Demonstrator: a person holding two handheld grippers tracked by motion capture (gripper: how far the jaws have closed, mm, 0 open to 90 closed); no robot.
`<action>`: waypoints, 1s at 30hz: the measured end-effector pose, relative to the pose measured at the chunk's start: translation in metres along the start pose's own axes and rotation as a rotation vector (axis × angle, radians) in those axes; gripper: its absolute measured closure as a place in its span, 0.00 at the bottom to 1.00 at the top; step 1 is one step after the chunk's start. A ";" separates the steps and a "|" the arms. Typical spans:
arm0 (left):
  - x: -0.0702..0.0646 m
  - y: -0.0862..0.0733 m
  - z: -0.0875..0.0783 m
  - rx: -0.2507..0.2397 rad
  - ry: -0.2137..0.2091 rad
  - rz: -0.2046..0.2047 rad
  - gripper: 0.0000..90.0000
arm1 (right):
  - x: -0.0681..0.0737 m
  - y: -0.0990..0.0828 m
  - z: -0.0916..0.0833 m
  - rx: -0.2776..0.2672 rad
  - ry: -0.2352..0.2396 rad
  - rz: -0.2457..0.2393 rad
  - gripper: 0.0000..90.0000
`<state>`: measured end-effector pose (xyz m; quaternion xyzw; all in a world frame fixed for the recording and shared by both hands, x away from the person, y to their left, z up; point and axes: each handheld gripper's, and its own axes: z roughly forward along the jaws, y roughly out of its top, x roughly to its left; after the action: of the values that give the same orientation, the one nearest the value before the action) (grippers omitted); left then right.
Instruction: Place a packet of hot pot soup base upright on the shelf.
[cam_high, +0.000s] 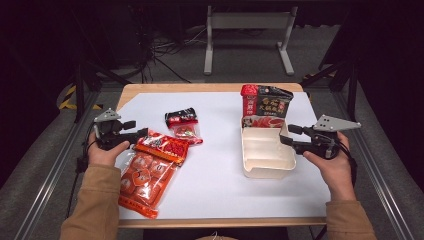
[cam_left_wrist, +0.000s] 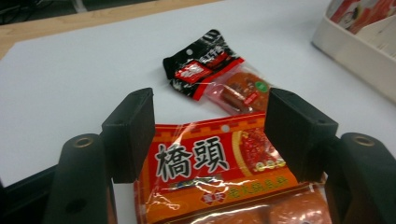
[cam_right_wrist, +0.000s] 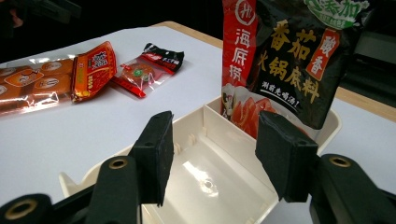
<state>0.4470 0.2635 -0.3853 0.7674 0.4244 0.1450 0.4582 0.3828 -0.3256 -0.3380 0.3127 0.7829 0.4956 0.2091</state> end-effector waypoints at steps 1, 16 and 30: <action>0.001 0.000 0.002 -0.001 0.004 -0.005 0.39 | 0.000 0.000 0.000 0.005 0.003 0.005 0.53; 0.029 -0.012 0.039 0.110 -0.003 -0.072 0.32 | 0.000 -0.006 0.001 0.030 -0.015 0.008 0.51; 0.039 -0.018 0.057 0.155 -0.037 -0.110 0.34 | 0.003 -0.013 -0.003 0.040 -0.021 0.010 0.50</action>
<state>0.4953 0.2648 -0.4376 0.7785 0.4674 0.0722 0.4127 0.3753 -0.3296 -0.3483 0.3260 0.7889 0.4774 0.2087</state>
